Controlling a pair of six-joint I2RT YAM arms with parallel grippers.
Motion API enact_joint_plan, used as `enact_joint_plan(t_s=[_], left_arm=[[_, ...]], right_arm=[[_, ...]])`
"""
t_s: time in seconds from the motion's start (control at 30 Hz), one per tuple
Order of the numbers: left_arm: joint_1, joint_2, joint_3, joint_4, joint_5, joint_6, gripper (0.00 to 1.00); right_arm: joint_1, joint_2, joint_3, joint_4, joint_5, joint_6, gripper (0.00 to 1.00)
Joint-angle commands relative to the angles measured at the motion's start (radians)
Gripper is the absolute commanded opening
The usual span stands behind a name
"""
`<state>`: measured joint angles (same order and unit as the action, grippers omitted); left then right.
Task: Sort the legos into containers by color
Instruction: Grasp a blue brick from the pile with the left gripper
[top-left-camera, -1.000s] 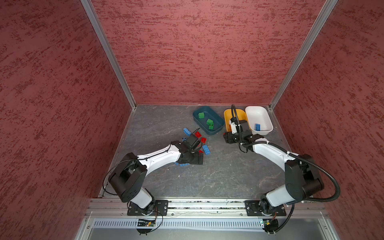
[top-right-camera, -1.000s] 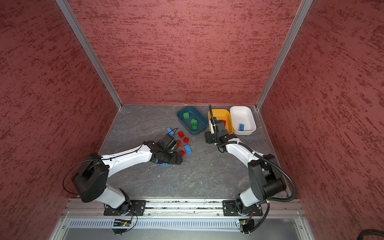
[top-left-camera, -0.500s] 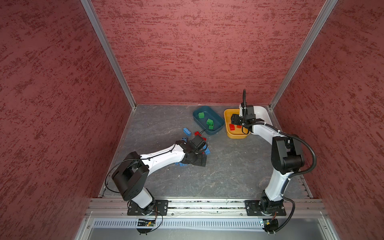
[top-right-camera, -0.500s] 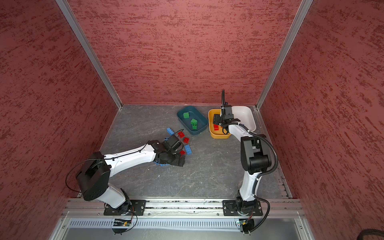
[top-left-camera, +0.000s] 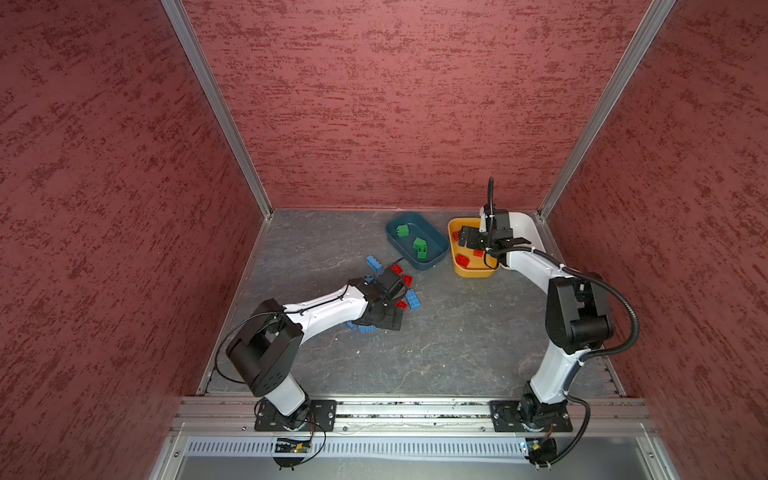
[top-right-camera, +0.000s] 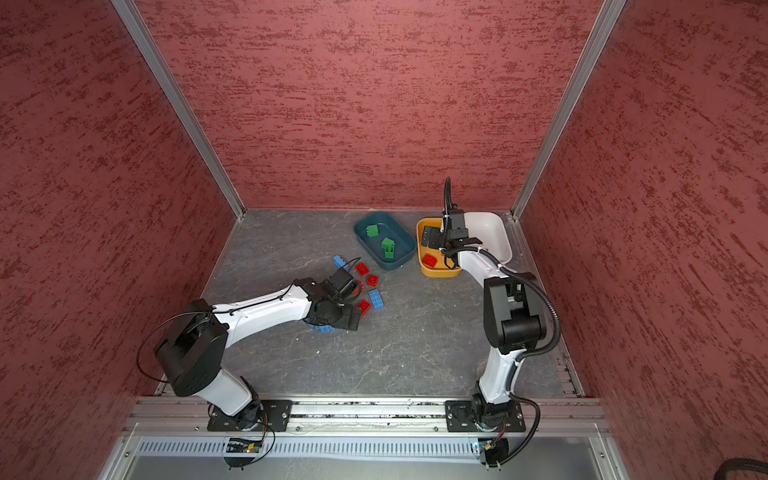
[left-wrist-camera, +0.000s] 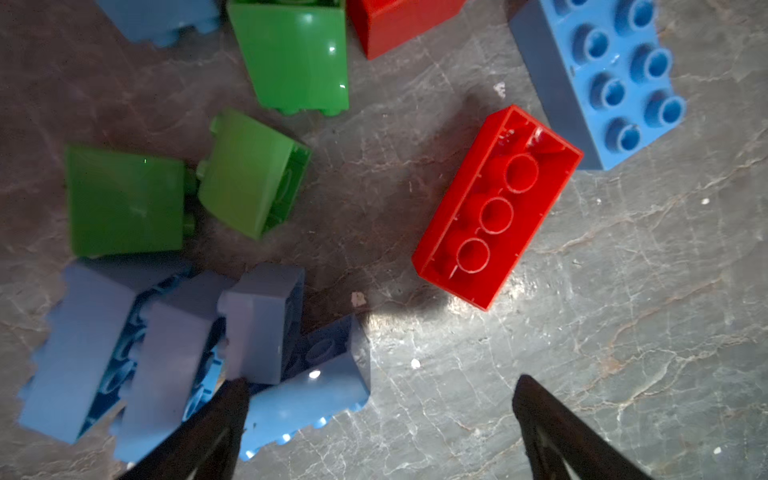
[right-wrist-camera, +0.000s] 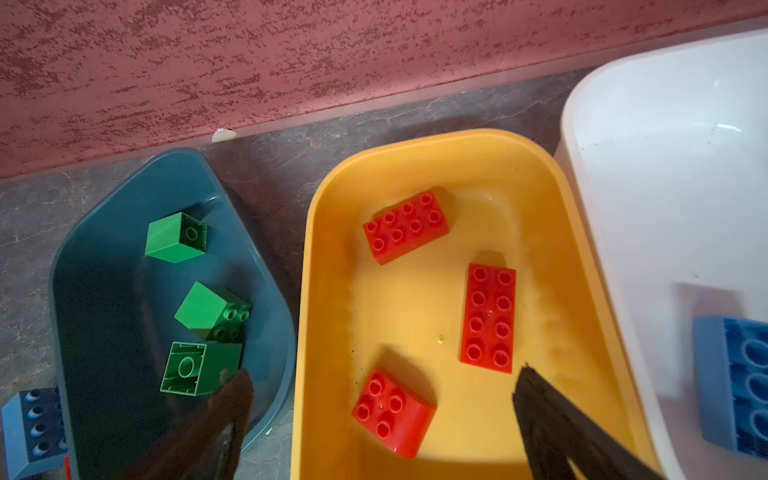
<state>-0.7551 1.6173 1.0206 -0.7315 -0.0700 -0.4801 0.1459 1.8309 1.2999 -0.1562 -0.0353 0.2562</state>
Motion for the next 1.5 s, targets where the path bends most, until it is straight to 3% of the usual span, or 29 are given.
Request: enact_joint_plan(t_s=[0.0, 0.23, 0.43, 0.6, 0.73, 0.83, 1.3, 1.47], left_arm=[[-0.026, 0.033, -0.014, 0.001, 0.042, -0.012, 1.0], [-0.082, 0.045, 0.004, 0.003, 0.064, -0.038, 0.94], [-0.081, -0.014, -0.001, -0.022, -0.045, -0.021, 0.97], [-0.031, -0.106, -0.061, 0.014, -0.06, 0.009, 1.0], [0.043, -0.085, -0.097, 0.038, 0.0, 0.047, 0.99], [0.051, -0.058, -0.093, 0.046, 0.031, 0.087, 0.99], [-0.077, -0.028, -0.108, 0.017, 0.09, 0.046, 0.93], [-0.106, 0.004, -0.113, 0.003, 0.041, 0.007, 0.84]], right_arm=[[0.0, -0.035, -0.019, 0.034, -0.024, 0.018, 0.99], [0.001, -0.058, -0.053, 0.058, -0.057, 0.061, 0.99], [0.0, -0.073, -0.067, 0.059, -0.065, 0.086, 0.99], [0.004, -0.088, -0.079, 0.066, -0.045, 0.126, 0.99], [0.007, -0.101, -0.105, 0.107, -0.037, 0.156, 0.99], [0.008, -0.106, -0.109, 0.111, -0.038, 0.16, 0.99], [0.017, -0.109, -0.155, 0.141, -0.059, 0.172, 0.99], [0.024, -0.117, -0.177, 0.141, -0.065, 0.172, 0.99]])
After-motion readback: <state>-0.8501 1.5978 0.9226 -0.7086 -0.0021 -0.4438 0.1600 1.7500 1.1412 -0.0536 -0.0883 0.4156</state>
